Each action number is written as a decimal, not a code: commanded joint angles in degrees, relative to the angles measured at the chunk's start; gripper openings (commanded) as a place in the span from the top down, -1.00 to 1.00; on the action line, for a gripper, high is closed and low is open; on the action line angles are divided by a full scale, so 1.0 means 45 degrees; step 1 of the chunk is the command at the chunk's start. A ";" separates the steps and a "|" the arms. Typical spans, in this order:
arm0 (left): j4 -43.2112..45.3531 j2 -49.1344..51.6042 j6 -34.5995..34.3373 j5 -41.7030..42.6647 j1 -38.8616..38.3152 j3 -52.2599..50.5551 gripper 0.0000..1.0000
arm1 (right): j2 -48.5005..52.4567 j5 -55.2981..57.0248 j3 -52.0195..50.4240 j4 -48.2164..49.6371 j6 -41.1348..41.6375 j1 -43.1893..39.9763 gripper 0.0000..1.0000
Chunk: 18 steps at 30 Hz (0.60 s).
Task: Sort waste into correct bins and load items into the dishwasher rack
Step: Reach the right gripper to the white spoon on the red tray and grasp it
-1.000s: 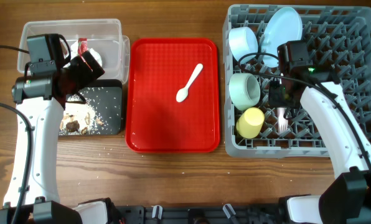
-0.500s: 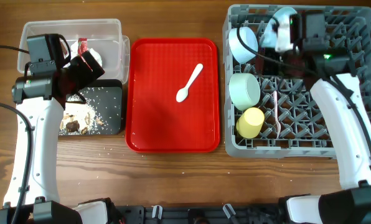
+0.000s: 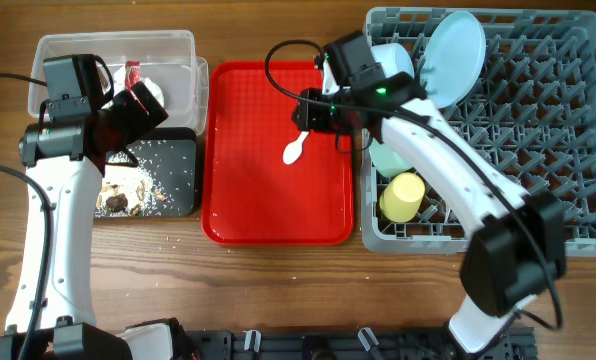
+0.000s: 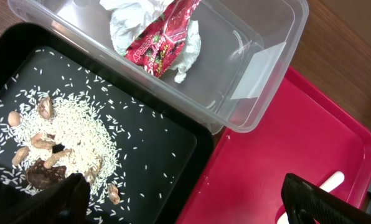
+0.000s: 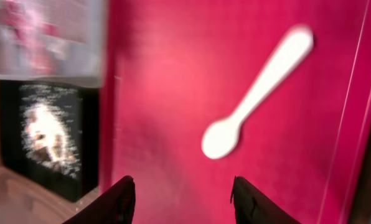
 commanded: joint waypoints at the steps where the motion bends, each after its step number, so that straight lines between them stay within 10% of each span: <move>1: 0.0029 0.0078 0.0068 -0.0126 0.0053 0.0024 -1.00 | 0.1287 -0.0126 0.0058 -0.0301 0.1418 0.0005 -0.06; 18: 0.0029 0.0078 0.0068 -0.0131 0.0053 0.0024 -1.00 | 0.3716 -0.0243 0.0024 0.0495 0.1792 0.0461 -0.06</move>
